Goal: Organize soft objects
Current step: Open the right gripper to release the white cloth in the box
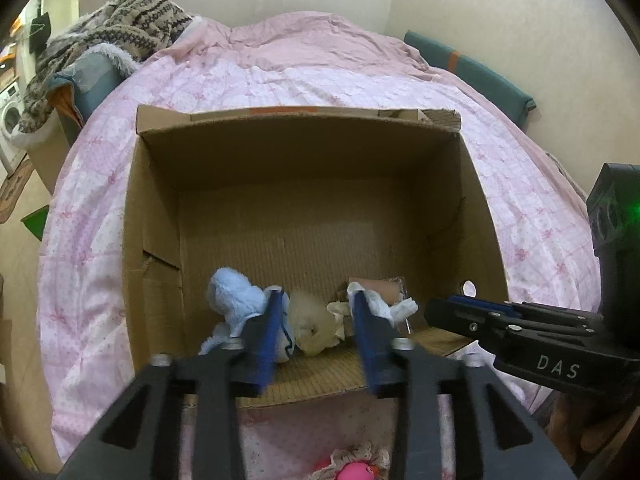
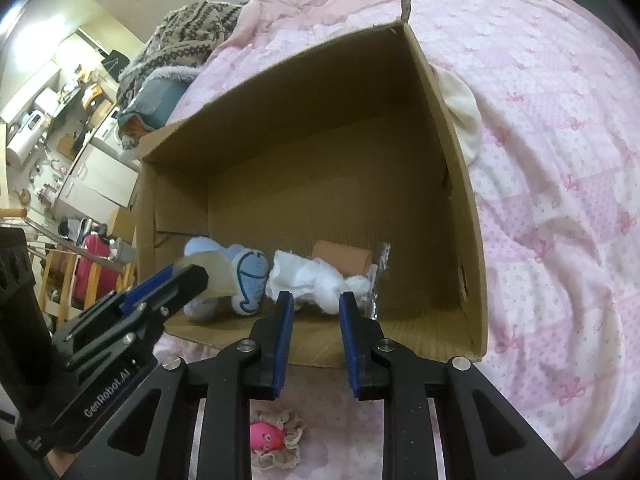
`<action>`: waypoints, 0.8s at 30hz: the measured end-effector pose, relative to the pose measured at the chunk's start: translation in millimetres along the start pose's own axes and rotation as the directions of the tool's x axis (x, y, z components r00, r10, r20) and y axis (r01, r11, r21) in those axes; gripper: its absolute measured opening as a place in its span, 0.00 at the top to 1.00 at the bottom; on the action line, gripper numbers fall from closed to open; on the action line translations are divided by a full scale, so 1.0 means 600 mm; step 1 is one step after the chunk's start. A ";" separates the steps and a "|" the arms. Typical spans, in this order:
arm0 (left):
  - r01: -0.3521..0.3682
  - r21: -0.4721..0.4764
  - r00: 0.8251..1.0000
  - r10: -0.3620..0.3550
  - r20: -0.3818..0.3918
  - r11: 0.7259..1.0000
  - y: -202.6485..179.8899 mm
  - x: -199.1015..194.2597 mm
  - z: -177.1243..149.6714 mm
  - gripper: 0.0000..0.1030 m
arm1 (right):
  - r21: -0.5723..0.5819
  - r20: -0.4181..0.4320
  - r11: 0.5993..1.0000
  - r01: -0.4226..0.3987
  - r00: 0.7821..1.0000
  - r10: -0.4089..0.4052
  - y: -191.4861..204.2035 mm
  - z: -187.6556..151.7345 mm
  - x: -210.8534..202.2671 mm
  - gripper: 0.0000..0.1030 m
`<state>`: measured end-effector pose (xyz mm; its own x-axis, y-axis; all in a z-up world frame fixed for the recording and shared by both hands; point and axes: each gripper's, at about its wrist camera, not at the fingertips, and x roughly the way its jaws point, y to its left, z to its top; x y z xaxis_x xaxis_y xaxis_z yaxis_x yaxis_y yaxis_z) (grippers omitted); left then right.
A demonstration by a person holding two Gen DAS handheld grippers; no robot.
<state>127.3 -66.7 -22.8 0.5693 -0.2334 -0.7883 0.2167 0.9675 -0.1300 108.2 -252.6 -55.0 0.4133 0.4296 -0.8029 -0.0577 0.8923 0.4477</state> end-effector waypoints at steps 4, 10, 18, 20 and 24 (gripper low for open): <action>-0.018 -0.018 0.998 0.019 0.055 1.000 0.004 -0.018 0.004 0.32 | 0.020 0.050 1.000 0.019 0.999 -0.020 -0.003 0.005 -0.016 0.35; -0.034 -0.043 0.997 0.037 0.067 0.998 0.015 -0.025 0.008 0.29 | 0.044 0.079 0.999 0.000 0.997 -0.003 -0.010 0.010 -0.028 0.33; -0.091 -0.055 0.991 0.096 0.089 0.994 0.028 -0.044 0.005 0.29 | 0.059 0.094 0.998 0.001 0.996 -0.007 -0.008 0.014 -0.034 0.33; -0.098 -0.067 0.990 0.104 0.090 0.993 0.035 -0.051 0.004 0.29 | 0.063 0.096 0.998 0.001 0.995 -0.008 -0.011 0.013 -0.037 0.33; -0.116 -0.097 0.989 0.124 0.085 0.988 0.052 -0.067 -0.001 0.29 | 0.067 0.102 0.998 0.009 0.995 -0.016 -0.010 0.010 -0.041 0.33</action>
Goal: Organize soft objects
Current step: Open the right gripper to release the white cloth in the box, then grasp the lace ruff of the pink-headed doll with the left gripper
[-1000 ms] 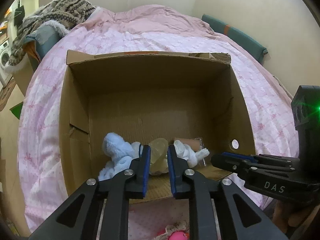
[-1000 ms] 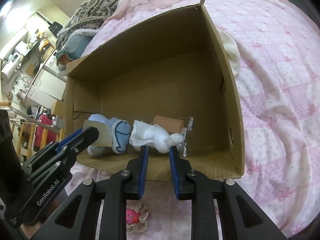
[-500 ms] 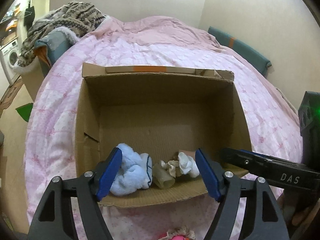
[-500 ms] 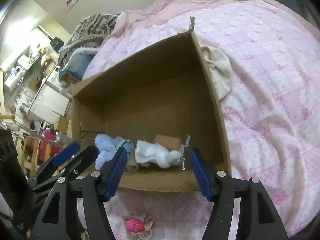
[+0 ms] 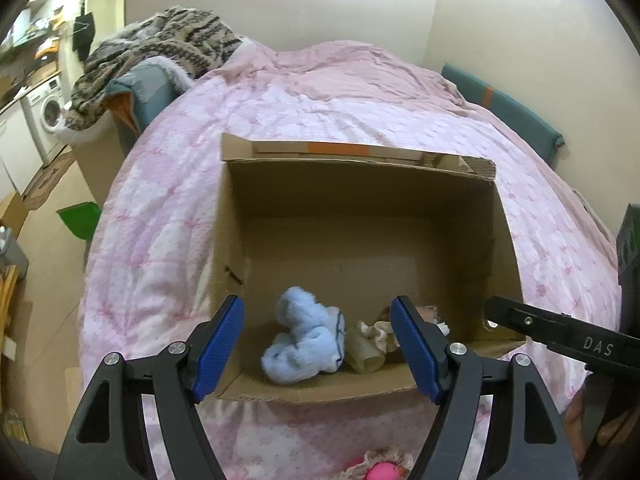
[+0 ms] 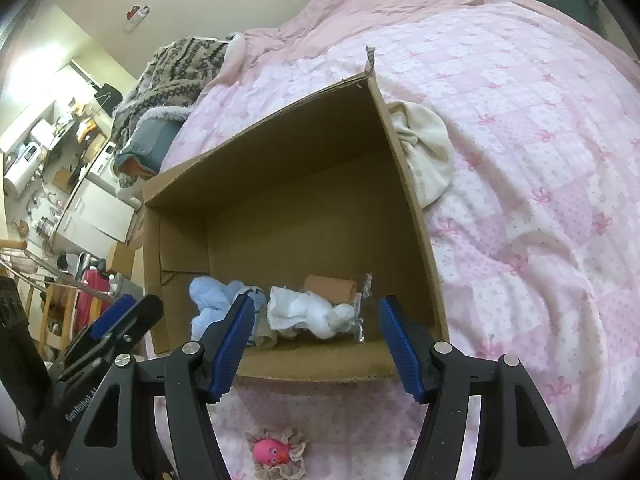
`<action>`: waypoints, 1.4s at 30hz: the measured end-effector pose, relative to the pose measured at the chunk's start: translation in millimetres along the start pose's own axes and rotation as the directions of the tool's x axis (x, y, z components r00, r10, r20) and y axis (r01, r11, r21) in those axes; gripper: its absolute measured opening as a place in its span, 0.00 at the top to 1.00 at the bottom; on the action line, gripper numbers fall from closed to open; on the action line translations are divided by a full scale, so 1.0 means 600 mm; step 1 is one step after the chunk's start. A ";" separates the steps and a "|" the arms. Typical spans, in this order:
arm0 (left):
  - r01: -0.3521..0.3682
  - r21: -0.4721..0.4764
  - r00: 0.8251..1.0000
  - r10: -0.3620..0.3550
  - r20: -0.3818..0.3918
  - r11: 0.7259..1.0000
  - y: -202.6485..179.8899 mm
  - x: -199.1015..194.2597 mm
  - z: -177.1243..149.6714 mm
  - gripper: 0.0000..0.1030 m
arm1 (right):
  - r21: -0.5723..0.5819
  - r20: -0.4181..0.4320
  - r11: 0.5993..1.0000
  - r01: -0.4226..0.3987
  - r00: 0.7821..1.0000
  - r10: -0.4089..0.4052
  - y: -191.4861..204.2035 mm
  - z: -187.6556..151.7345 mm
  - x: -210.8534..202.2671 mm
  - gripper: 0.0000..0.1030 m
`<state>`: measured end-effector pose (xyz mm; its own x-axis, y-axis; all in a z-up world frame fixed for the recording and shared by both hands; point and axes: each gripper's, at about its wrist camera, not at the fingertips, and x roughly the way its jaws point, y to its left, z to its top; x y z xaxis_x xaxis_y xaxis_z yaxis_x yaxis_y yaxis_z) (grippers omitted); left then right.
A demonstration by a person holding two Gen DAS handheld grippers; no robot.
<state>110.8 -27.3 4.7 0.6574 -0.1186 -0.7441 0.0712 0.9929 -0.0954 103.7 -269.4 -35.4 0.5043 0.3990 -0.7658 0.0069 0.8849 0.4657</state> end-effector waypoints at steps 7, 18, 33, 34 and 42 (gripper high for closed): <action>-0.043 -0.020 0.999 0.043 -0.008 0.999 0.021 -0.028 -0.014 0.29 | -0.016 0.002 1.000 0.014 1.000 -0.014 0.003 -0.011 -0.016 0.33; -0.072 -0.041 0.996 0.069 -0.060 0.997 0.040 -0.062 -0.063 0.29 | -0.032 -0.005 0.999 0.024 1.000 -0.024 0.007 -0.045 -0.037 0.33; -0.048 -0.125 0.976 0.020 -0.215 0.991 0.057 -0.033 -0.110 0.29 | -0.035 -0.085 0.999 0.020 0.996 -0.023 0.014 -0.107 -0.025 0.33; -0.045 -0.128 0.972 0.014 -0.235 0.991 0.055 -0.026 -0.114 0.29 | -0.036 -0.089 0.999 0.025 0.996 -0.028 0.013 -0.107 -0.024 0.33; 0.082 -0.182 0.874 -0.159 -0.459 0.980 0.021 0.060 -0.171 0.46 | 0.035 -0.110 0.998 0.047 0.993 -0.043 -0.014 -0.100 -0.009 0.33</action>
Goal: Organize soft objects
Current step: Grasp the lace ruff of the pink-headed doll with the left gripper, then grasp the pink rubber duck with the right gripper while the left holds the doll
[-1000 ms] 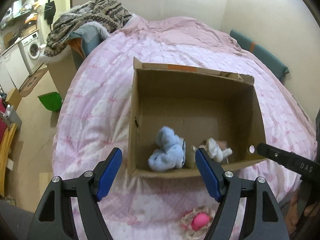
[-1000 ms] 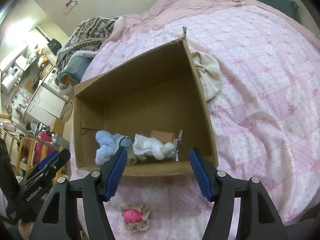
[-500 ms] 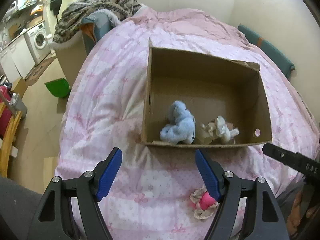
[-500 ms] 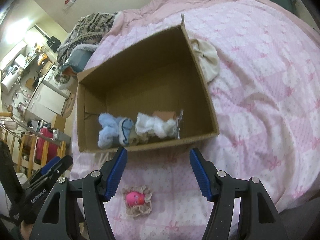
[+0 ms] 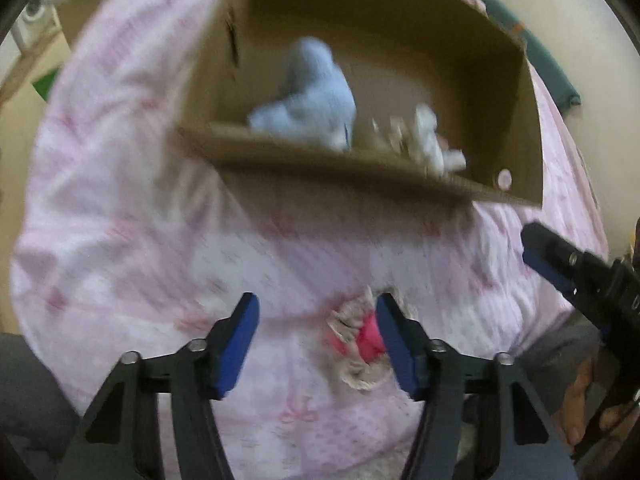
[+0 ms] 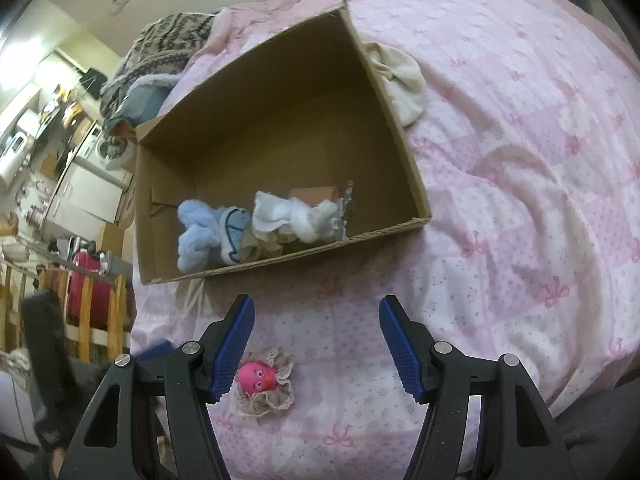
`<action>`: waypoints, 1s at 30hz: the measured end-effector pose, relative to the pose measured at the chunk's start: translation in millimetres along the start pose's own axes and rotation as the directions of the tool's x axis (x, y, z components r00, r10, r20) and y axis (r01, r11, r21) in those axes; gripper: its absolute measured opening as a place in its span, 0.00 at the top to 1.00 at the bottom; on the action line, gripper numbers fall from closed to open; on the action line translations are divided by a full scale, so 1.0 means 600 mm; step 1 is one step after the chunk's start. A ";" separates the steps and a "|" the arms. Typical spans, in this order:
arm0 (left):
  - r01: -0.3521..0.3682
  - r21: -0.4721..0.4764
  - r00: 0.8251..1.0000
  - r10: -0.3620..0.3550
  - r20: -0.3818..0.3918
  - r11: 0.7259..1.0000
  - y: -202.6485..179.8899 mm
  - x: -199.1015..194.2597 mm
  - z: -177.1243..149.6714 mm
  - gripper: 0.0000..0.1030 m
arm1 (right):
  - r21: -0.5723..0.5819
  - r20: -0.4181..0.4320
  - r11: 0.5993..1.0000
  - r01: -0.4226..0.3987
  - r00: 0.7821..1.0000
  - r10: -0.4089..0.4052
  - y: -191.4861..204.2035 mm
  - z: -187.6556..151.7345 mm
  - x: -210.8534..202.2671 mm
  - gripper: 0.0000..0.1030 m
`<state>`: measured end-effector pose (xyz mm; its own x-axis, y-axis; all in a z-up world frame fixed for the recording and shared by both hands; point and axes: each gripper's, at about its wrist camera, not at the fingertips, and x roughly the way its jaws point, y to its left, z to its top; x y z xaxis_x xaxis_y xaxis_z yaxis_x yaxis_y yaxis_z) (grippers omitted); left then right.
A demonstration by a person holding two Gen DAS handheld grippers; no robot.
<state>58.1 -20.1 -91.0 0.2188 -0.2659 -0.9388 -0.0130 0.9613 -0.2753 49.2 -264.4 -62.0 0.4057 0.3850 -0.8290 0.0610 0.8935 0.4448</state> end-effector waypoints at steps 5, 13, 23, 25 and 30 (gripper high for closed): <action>0.066 0.001 0.996 -0.065 -0.059 0.998 -0.007 0.034 0.000 0.53 | 0.001 -0.019 1.000 0.012 1.000 -0.012 0.000 0.002 0.011 0.33; 0.204 -0.096 0.970 -0.214 -0.115 0.974 -0.001 0.051 0.000 0.65 | -0.012 -0.031 1.000 0.021 0.999 -0.021 0.004 0.002 0.016 0.33; 0.191 -0.035 0.980 -0.192 -0.049 0.981 -0.011 0.014 0.006 0.94 | -0.005 -0.023 0.999 0.033 0.999 -0.033 0.000 0.001 0.013 0.33; 0.196 -0.016 0.981 -0.196 0.001 0.980 -0.014 -0.016 0.009 0.94 | 0.001 -0.020 0.999 0.034 0.999 -0.034 -0.004 0.001 0.010 0.33; 0.231 0.019 0.968 -0.231 0.097 0.973 -0.014 -0.092 0.016 0.94 | 0.016 -0.016 0.999 0.029 0.999 -0.028 -0.011 0.001 0.005 0.33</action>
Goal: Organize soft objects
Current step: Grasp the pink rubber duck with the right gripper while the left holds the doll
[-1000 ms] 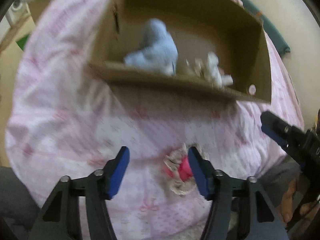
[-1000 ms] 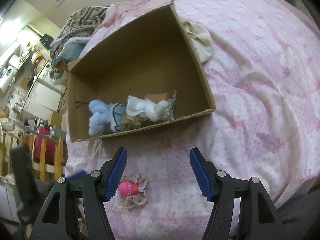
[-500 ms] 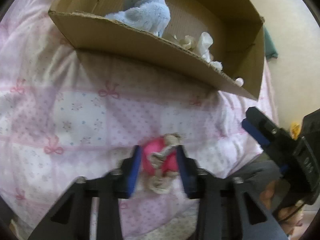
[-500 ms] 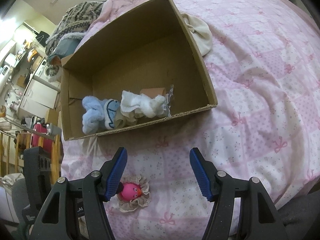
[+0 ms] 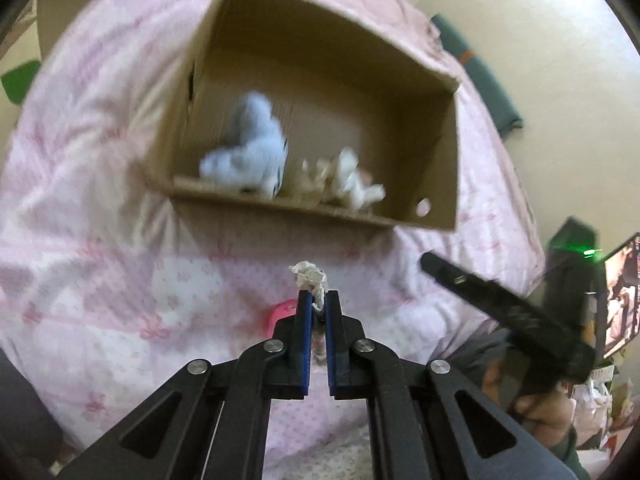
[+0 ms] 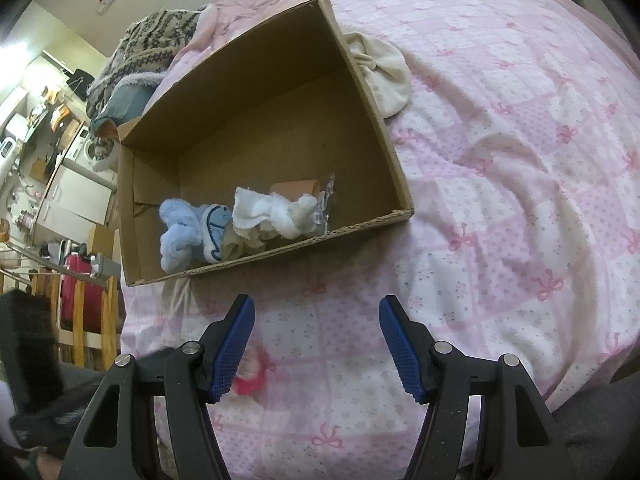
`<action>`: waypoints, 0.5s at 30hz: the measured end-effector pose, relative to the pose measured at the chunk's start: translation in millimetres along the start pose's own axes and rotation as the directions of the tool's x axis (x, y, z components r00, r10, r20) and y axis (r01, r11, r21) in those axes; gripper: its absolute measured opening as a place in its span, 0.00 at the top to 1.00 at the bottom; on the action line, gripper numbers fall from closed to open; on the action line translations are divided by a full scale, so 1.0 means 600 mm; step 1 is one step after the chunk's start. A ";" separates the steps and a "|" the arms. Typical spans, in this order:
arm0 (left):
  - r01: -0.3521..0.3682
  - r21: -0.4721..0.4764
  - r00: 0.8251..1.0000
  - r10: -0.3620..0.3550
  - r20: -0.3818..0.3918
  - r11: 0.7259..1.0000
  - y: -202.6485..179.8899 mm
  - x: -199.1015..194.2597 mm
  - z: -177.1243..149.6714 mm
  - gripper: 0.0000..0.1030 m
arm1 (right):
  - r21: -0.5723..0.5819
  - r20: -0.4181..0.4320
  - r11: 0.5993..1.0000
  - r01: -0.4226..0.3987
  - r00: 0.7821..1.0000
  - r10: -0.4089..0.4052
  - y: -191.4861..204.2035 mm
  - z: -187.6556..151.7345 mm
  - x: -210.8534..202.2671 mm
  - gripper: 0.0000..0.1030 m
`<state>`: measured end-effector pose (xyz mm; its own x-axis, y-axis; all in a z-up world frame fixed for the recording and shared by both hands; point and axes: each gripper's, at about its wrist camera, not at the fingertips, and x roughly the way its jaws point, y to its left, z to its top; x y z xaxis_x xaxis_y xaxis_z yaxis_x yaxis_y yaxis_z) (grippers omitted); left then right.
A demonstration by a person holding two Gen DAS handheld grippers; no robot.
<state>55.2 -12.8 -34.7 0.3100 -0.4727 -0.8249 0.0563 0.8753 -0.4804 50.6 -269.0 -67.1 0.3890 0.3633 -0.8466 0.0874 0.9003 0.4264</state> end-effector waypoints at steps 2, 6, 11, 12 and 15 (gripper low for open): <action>-0.014 0.021 0.999 0.013 0.029 1.000 -0.003 -0.022 0.006 0.94 | 0.000 -0.005 1.000 -0.006 1.000 0.006 0.001 -0.001 0.002 0.33; -0.127 0.051 0.989 0.123 0.080 0.991 0.009 -0.064 0.013 0.94 | -0.023 -0.028 0.999 -0.029 0.999 0.028 0.014 -0.005 0.010 0.33; -0.236 0.027 0.970 0.234 0.070 0.971 0.044 -0.056 0.015 0.94 | -0.065 -0.143 0.993 -0.100 0.986 0.090 0.046 -0.021 0.048 0.33; -0.245 0.017 0.968 0.243 0.063 0.969 0.053 -0.053 0.013 0.94 | -0.072 -0.164 0.992 -0.108 0.982 0.095 0.051 -0.024 0.056 0.33; -0.263 0.000 0.963 0.263 0.055 0.965 0.066 -0.048 0.006 0.94 | -0.103 -0.231 0.989 -0.107 0.970 0.081 0.070 -0.033 0.087 0.33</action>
<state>52.0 36.0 -28.6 0.3655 -0.2196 -0.9045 -0.0271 0.9688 -0.2462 56.3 -207.4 -99.8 0.1723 0.4802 -0.8601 -0.0499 0.8763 0.4792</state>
